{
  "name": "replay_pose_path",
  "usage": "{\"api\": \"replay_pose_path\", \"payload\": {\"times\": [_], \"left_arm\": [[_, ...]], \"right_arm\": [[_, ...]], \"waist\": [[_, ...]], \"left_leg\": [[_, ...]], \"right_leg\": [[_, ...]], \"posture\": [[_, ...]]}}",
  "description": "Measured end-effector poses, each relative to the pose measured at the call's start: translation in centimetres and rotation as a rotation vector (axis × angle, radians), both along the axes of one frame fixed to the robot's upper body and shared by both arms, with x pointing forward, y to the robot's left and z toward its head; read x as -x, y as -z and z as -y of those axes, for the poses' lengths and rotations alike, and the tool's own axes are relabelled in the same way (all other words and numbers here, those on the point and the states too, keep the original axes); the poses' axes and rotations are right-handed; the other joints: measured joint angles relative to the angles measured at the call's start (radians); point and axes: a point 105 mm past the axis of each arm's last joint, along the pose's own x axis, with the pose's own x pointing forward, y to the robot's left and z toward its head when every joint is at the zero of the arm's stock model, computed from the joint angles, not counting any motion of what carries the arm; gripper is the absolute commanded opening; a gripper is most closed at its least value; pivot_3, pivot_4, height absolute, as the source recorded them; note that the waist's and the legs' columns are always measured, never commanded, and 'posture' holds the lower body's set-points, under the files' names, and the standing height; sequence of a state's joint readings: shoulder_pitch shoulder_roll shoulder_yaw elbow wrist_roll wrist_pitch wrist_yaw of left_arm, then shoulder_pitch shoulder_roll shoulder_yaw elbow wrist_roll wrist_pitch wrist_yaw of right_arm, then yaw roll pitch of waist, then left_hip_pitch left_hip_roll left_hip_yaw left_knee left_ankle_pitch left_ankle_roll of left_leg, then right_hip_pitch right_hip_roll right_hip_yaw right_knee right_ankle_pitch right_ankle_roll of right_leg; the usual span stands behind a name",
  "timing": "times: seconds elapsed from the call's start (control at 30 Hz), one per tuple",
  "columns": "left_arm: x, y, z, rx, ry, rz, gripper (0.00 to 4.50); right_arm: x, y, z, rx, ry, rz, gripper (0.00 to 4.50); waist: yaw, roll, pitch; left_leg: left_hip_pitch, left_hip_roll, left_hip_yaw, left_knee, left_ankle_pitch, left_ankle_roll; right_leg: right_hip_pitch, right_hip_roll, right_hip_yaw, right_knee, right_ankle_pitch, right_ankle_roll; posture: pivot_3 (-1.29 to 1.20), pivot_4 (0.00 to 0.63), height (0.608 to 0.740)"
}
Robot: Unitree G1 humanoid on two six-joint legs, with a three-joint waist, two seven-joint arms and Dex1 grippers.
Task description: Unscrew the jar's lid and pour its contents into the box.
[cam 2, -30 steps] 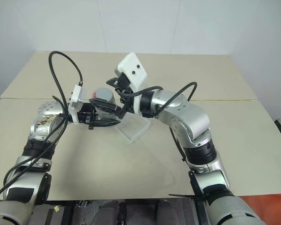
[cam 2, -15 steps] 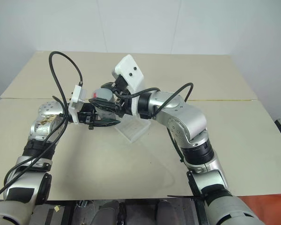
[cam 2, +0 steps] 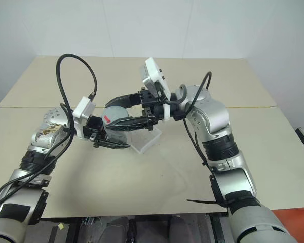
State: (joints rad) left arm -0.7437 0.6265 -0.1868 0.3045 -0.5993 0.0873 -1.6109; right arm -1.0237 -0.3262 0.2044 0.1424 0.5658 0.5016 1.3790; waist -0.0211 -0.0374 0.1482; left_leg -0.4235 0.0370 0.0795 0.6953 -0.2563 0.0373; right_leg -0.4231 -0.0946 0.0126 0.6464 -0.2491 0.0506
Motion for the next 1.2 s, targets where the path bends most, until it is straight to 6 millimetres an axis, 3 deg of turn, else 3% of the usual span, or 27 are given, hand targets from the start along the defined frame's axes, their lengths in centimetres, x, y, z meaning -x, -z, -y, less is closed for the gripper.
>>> {"api": "replay_pose_path", "payload": {"times": [0.17, 0.23, 0.37, 0.6, 0.83, 0.93, 1.07, 1.2], "left_arm": [[0.1, 0.5, -0.6, -0.011, -0.016, -0.020, 2.39], [0.2, 0.8, -0.8, -0.010, -0.022, -0.029, 2.39], [0.3, 0.2, -0.8, 0.010, -0.014, -0.013, 2.39], [-0.5, 0.0, -2.0, 0.033, -0.111, -0.035, 2.39], [-1.2, 1.0, -3.9, 0.068, -0.260, -0.071, 2.39], [-1.9, 0.9, -3.7, 0.100, -0.321, -0.070, 2.39], [-2.4, 1.0, -3.0, 0.132, -0.355, -0.076, 2.39], [-2.7, 1.1, -2.8, 0.132, -0.376, -0.077, 2.39]], "right_arm": [[-0.4, 0.4, -0.8, 0.005, -0.037, 0.005, 2.77], [-0.5, 0.6, -1.0, 0.005, -0.036, 0.006, 3.48], [-1.0, 1.1, -1.8, 0.016, 0.003, 0.003, 4.44], [-2.1, 0.9, -1.7, -0.036, 0.184, 0.031, 4.44], [-2.1, 1.5, 2.1, -0.071, 0.410, 0.038, 4.44], [-1.1, 1.8, 1.9, -0.089, 0.449, 0.024, 4.44], [-0.4, 0.7, 1.1, -0.134, 0.498, 0.042, 4.44], [-0.5, 0.3, -0.1, -0.161, 0.556, 0.028, 4.44]], "waist": [[0.003, 0.000, 0.000], [0.007, 0.000, 0.000], [0.007, 0.000, 0.000], [0.006, 0.000, 0.000], [0.009, 0.000, 0.000], [0.006, 0.000, 0.000], [0.004, 0.000, 0.000], [0.004, 0.000, 0.000]], "left_leg": [[0.000, 0.000, 0.000, 0.000, 0.000, -0.001], [-0.001, 0.000, 0.000, 0.000, 0.001, -0.001], [-0.001, 0.000, 0.001, 0.000, 0.001, -0.002], [-0.001, 0.000, 0.001, 0.000, 0.002, -0.003], [-0.001, 0.000, 0.000, 0.000, 0.001, -0.001], [0.000, 0.000, 0.000, 0.000, 0.001, -0.001], [0.000, 0.000, 0.000, 0.000, 0.001, -0.001], [0.000, -0.001, 0.001, 0.000, 0.001, -0.001]], "right_leg": [[0.000, 0.000, 0.000, 0.000, 0.000, 0.000], [0.000, -0.001, 0.000, 0.000, 0.000, 0.000], [0.000, -0.001, 0.000, 0.000, 0.000, 0.000], [0.000, -0.001, 0.000, 0.000, 0.000, 0.000], [0.000, -0.001, -0.001, 0.000, 0.000, 0.000], [0.000, -0.001, 0.000, 0.001, 0.000, 0.000], [0.000, -0.001, 0.000, 0.001, 0.000, 0.000], [0.000, -0.001, 0.000, 0.001, 0.000, 0.000]], "posture": [[0.00, 0.150, 0.740], [0.00, 0.150, 0.740], [0.00, 0.150, 0.740], [0.00, 0.150, 0.740], [0.00, 0.150, 0.740], [0.00, 0.150, 0.740], [0.00, 0.150, 0.740], [0.00, 0.150, 0.740]]}}
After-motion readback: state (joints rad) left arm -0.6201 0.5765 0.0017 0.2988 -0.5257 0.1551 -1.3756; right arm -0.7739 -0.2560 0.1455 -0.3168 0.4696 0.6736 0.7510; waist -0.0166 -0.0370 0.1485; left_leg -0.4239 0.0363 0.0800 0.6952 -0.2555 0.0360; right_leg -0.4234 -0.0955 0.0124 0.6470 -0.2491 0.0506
